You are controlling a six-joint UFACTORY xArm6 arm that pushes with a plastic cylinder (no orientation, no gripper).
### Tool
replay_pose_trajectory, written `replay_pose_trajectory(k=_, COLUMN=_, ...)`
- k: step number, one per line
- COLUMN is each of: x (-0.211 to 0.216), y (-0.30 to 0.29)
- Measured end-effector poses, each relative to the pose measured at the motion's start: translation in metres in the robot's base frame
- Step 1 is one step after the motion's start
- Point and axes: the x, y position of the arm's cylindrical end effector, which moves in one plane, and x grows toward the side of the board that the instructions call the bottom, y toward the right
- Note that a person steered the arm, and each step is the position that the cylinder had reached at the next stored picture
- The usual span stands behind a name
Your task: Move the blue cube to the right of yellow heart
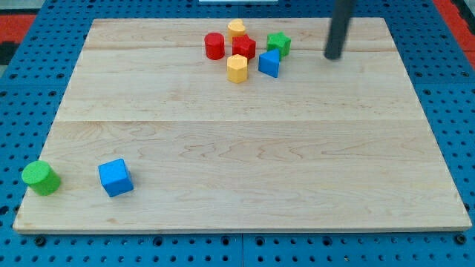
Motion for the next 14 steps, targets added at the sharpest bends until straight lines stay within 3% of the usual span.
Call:
replay_pose_trajectory(k=1, x=0.131, y=-0.017)
replay_pose_trajectory(k=2, x=0.219, y=-0.104)
replay_pose_trajectory(k=3, x=0.272, y=-0.204)
replay_pose_trajectory(k=5, x=0.222, y=-0.350)
replay_pose_trajectory(k=6, x=0.219, y=-0.383)
replay_pose_trajectory(k=7, x=0.184, y=-0.391)
replay_pose_trajectory(k=10, x=0.099, y=-0.381)
replay_pose_trajectory(k=12, x=0.103, y=-0.299)
replay_pose_trajectory(k=14, x=0.052, y=-0.256)
